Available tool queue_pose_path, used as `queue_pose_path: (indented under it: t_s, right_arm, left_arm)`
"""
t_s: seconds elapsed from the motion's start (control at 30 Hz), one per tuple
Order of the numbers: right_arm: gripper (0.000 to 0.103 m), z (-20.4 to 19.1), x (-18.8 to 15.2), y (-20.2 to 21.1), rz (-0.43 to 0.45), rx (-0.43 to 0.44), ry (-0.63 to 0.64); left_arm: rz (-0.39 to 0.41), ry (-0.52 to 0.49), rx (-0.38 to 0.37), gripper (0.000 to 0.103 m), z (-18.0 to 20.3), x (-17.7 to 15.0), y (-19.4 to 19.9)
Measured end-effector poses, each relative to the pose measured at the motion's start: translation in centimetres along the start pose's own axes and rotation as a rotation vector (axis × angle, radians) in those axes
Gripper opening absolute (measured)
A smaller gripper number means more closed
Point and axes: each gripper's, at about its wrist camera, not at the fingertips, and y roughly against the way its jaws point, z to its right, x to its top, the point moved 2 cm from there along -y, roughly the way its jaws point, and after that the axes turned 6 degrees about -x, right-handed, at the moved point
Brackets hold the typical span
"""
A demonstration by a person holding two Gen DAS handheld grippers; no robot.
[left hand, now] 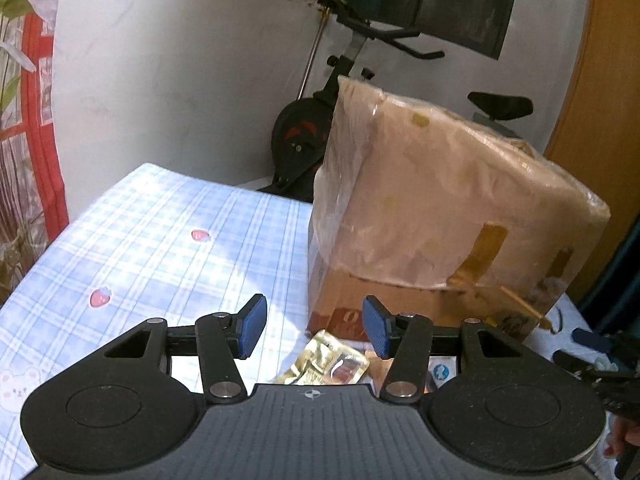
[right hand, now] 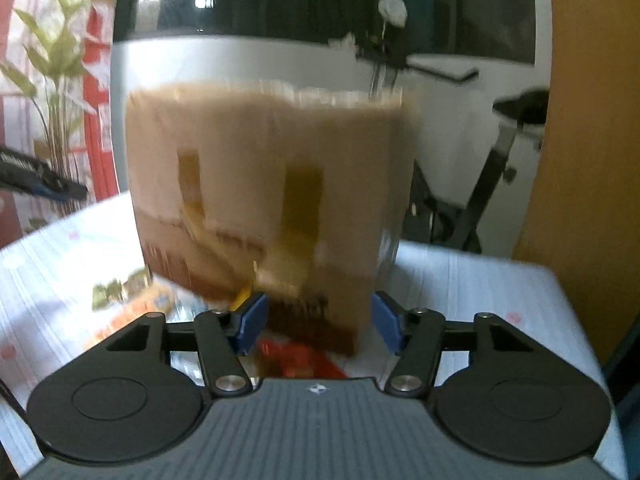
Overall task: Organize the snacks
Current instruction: 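Reach right tool to red barcode sauce packet and close on it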
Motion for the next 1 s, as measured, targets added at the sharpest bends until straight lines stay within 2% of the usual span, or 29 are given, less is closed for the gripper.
queue_pose_path:
  t_s: [0.13,0.3,0.5,0.6,0.7,0.8,1.0]
  right_arm:
    - [0.060,-0.3,-1.7,-2.7,-0.072,0.018,0.044]
    - [0.060,-0.8,-2.1,-5.3,-0.128,0.055,0.085]
    - [0.060,-1.2,-2.3,-7.5,-0.199,0.101,0.075]
    - [0.060,-0.9,-2.3,-8.3,-0.223,0.104,0.005]
    - [0.058,-0.3,-2.4,-8.4,-0.225,0.099,-0.059]
    - [0.051,-0.2,-2.4,-8.1,-0.224,0.095,-0.055]
    - [0.047,-1.0,-2.8,-6.4,-0.226,0.093,-0.053]
  left_arm:
    - [-0.020,0.029,0.018,0.055,-0.2,-0.7,-0.4]
    - [-0.044,0.023,0.022,0.055,-0.1,-1.3,-0.7]
    - [-0.041,0.038,0.010,0.055,0.2,-1.2,-0.5]
    - [-0.046,0.036,0.004,0.055,0.3,-1.4,-0.5]
    - [-0.055,0.039,0.001,0.055,0.2,-1.6,-0.7]
    - [-0.062,0.046,0.001,0.055,0.0,-2.0,-0.8]
    - [-0.074,0.055,0.004,0.055,-0.4,-2.4,-0.6]
